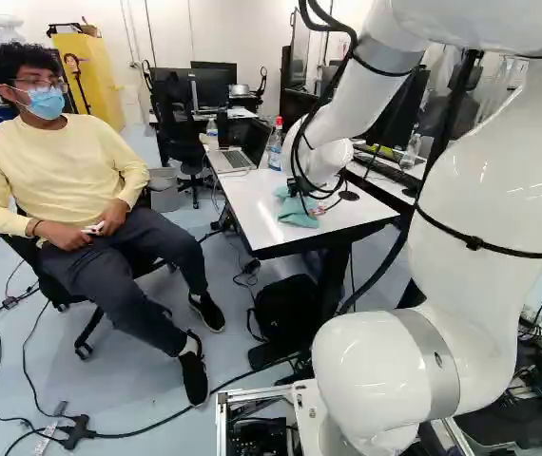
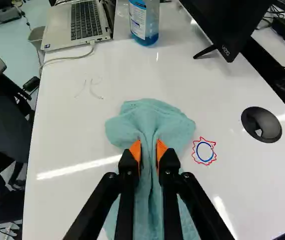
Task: Clean the table with the green towel
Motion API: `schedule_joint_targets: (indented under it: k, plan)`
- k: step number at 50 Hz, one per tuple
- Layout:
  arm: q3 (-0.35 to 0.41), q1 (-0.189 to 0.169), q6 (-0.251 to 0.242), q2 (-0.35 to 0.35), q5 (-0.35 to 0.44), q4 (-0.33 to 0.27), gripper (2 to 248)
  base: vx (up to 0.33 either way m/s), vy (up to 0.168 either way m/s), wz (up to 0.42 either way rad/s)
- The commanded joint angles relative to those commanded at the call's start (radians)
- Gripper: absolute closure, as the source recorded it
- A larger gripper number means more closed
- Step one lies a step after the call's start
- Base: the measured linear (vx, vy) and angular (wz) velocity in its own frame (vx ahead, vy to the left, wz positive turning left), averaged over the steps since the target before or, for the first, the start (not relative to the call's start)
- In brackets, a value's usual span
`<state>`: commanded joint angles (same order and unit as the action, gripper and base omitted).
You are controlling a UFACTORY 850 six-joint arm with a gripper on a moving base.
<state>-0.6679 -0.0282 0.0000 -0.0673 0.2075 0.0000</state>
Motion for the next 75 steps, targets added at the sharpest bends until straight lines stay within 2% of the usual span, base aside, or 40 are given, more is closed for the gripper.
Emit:
schedule_joint_targets:
  k: [23, 75]
  plan:
    - [0.0, 0.0, 0.0, -0.001, -0.007, 0.0, 194, 0.0, 0.0, 0.0]
    - [0.0, 0.0, 0.0, -0.001, -0.119, 0.0, 194, 0.0, 0.0, 0.0]
